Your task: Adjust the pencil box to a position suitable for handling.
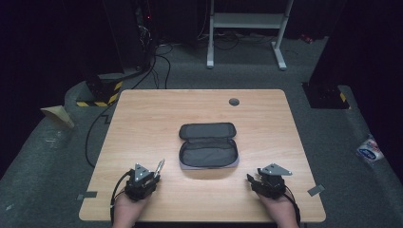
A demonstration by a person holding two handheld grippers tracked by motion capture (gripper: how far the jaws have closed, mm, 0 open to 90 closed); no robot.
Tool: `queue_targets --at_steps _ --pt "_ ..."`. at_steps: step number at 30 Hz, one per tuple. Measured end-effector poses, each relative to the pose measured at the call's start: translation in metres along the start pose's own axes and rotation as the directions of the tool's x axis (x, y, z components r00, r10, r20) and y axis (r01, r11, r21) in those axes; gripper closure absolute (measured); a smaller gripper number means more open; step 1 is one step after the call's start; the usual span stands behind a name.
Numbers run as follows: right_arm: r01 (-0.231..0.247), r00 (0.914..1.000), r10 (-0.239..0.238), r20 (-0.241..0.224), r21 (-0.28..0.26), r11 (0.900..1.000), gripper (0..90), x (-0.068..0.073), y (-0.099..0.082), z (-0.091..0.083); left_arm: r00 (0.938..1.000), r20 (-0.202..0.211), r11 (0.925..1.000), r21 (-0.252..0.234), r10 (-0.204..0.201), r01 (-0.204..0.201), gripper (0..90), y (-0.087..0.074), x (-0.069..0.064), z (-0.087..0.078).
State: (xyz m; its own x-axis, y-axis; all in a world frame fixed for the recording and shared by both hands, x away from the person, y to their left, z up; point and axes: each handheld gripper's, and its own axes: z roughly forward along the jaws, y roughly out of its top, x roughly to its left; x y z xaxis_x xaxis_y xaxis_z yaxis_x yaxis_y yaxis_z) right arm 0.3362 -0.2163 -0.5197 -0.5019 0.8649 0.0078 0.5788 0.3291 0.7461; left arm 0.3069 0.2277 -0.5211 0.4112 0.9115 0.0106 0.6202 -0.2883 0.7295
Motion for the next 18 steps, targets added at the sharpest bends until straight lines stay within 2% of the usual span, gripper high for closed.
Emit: queue_targets --at_steps 5,7,13,18 --pt "0.010 0.9999 -0.010 0.011 0.022 0.9997 42.3 -0.0003 -0.0039 -0.0007 0.9998 0.002 0.9998 -0.012 -0.018 0.018 76.2 -0.0018 0.0010 -0.0004" --pt "0.032 0.9994 -0.032 0.011 0.021 0.9993 41.1 0.0014 -0.0043 0.0000 0.9997 0.010 0.9997 -0.015 -0.020 0.020 78.3 -0.0017 0.0019 -0.0001" --pt "0.011 0.9999 -0.011 0.006 0.021 0.9997 39.9 0.0005 -0.0042 0.0003 0.9996 0.021 0.9998 -0.006 -0.018 0.018 78.8 -0.0004 0.0036 0.0001" --pt "0.015 0.9998 -0.015 0.013 0.023 0.9996 39.8 0.0013 -0.0039 0.0007 0.9996 0.019 0.9992 -0.035 -0.019 0.020 78.8 0.0015 0.0054 -0.0026"
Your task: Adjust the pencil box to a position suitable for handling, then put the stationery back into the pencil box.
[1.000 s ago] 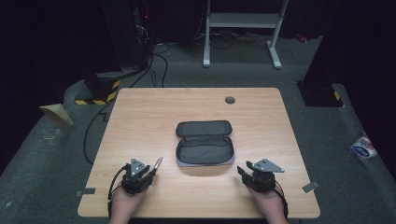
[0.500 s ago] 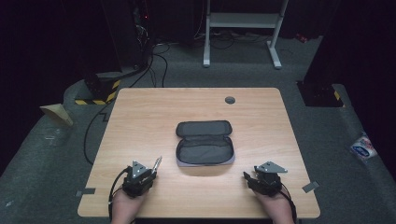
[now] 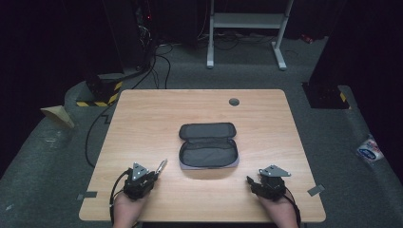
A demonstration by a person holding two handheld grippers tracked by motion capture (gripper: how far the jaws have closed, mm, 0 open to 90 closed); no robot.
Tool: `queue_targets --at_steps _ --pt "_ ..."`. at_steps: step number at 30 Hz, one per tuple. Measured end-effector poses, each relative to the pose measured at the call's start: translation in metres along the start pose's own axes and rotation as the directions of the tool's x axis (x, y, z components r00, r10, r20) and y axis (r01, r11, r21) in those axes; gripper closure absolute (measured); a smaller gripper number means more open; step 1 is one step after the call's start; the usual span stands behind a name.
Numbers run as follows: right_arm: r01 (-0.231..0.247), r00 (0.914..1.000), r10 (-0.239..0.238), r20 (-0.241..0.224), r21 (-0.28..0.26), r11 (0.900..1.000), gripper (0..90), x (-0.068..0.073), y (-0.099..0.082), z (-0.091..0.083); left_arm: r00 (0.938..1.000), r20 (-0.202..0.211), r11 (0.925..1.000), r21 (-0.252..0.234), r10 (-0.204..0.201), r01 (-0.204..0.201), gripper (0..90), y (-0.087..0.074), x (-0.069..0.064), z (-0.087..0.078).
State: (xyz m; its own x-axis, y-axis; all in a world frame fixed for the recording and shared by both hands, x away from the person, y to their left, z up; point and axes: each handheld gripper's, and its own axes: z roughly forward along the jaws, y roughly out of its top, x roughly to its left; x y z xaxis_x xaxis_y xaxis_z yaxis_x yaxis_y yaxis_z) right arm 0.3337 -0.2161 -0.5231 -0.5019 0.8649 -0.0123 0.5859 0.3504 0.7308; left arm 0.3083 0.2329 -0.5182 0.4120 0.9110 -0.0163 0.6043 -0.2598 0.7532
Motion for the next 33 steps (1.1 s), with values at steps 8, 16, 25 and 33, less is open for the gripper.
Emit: queue_targets --at_steps 8,16,25,33 --pt "0.002 1.0000 -0.002 0.003 -0.001 1.0000 39.8 0.000 0.000 0.000 0.9999 -0.010 0.9986 -0.052 0.011 -0.011 78.8 0.003 0.000 -0.006" --pt "0.001 1.0000 -0.001 0.004 -0.001 1.0000 39.9 0.000 0.000 0.000 0.9999 0.009 0.9930 -0.117 0.013 -0.012 78.8 0.009 0.001 -0.012" --pt "-0.009 0.9999 0.009 0.010 0.001 1.0000 40.2 0.001 0.001 0.001 0.9993 0.029 0.9851 -0.171 0.021 -0.016 78.8 0.014 0.003 -0.019" --pt "-0.011 0.9998 0.011 0.015 0.000 0.9999 40.3 0.002 0.001 0.001 0.9981 0.032 0.9730 -0.227 0.052 -0.043 78.8 0.023 0.000 -0.030"
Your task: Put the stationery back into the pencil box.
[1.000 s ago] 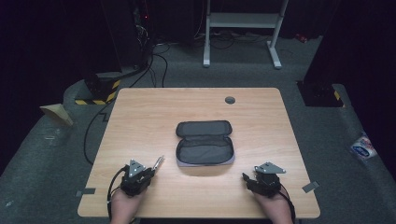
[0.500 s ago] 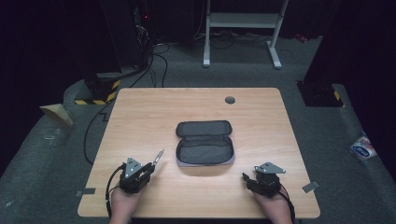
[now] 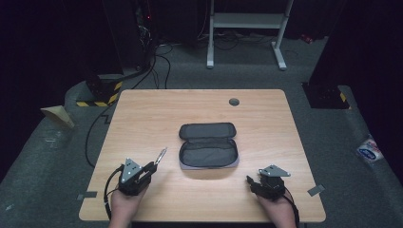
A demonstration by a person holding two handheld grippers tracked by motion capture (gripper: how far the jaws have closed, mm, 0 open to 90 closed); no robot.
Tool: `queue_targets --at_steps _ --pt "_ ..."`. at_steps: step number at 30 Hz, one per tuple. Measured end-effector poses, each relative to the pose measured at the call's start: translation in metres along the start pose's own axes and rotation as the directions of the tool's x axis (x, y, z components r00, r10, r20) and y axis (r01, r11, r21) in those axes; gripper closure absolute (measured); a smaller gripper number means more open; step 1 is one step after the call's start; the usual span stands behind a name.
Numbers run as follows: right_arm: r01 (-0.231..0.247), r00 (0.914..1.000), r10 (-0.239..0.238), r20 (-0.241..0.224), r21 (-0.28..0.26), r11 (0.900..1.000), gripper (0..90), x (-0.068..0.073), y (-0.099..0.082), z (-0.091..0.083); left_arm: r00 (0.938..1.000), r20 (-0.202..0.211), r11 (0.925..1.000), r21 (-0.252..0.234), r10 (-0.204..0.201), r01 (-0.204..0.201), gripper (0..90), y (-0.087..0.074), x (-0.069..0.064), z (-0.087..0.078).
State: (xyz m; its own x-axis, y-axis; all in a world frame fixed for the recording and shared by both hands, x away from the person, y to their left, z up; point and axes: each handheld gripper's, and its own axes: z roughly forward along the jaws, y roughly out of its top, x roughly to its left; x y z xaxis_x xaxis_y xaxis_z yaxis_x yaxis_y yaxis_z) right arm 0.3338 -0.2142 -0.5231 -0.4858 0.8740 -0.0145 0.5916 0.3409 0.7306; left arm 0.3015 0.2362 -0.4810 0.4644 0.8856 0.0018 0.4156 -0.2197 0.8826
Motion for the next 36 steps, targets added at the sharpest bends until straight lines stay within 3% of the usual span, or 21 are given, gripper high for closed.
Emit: queue_targets --at_steps 8,11,13,20,26,36 --pt "-0.001 1.0000 0.001 0.006 -0.002 1.0000 40.8 0.001 0.000 0.000 0.9998 0.012 0.9998 -0.013 0.017 -0.017 78.8 0.005 -0.005 0.002" --pt "-0.001 1.0000 0.001 0.003 -0.001 1.0000 40.8 0.001 0.000 0.000 0.9989 0.015 0.9990 -0.012 0.044 -0.044 78.8 0.011 -0.005 0.005" --pt "-0.002 1.0000 0.002 0.002 -0.001 1.0000 40.8 0.001 0.000 0.000 0.9991 0.027 0.9993 -0.022 0.032 -0.032 78.9 0.016 -0.003 0.007" --pt "-0.001 1.0000 0.001 0.003 -0.001 1.0000 40.8 0.001 0.000 0.000 0.9972 0.049 0.9984 -0.010 0.056 -0.056 78.9 0.029 -0.008 0.015" --pt "-0.001 1.0000 0.001 0.003 -0.001 1.0000 40.8 0.001 0.000 0.000 0.9929 0.075 0.9957 0.001 0.092 -0.092 78.9 0.038 -0.015 0.025" --pt "-0.001 1.0000 0.001 0.005 -0.001 1.0000 40.9 0.001 0.000 0.000 0.9864 0.130 0.9949 0.001 0.100 -0.101 78.9 0.056 -0.023 0.042"
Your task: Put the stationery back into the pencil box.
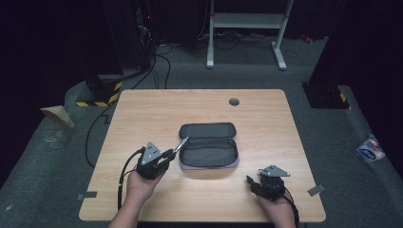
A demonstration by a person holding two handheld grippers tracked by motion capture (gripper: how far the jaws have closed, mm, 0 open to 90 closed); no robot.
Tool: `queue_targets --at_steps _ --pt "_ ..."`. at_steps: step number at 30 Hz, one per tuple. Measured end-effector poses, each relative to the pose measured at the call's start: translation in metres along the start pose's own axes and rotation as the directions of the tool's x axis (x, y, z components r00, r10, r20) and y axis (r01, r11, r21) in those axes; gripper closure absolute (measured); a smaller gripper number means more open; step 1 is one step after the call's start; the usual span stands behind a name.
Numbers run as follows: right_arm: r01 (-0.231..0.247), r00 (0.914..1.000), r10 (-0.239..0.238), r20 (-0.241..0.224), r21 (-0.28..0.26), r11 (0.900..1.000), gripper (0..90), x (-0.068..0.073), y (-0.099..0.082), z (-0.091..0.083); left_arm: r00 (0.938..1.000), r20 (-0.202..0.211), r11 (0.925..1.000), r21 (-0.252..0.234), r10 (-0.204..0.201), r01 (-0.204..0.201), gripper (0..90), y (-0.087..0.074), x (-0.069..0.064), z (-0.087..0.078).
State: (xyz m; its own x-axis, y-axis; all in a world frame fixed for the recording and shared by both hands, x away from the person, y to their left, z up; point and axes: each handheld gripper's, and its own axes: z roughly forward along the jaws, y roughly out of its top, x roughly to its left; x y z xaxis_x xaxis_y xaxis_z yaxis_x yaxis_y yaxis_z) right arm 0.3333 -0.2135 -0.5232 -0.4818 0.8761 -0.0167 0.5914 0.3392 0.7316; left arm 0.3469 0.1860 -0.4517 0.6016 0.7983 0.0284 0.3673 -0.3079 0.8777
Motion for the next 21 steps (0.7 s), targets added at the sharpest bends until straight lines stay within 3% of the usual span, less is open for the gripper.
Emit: queue_targets --at_steps 15,21 --pt "-0.001 1.0000 0.001 0.000 0.000 1.0000 40.9 0.000 0.000 0.000 0.9960 0.060 0.9976 0.018 0.065 -0.066 79.0 0.024 -0.010 0.032" --pt "-0.001 1.0000 0.001 0.000 0.000 1.0000 40.8 0.000 0.000 0.000 0.9944 0.085 0.9972 0.034 0.063 -0.066 79.0 0.034 -0.012 0.045"
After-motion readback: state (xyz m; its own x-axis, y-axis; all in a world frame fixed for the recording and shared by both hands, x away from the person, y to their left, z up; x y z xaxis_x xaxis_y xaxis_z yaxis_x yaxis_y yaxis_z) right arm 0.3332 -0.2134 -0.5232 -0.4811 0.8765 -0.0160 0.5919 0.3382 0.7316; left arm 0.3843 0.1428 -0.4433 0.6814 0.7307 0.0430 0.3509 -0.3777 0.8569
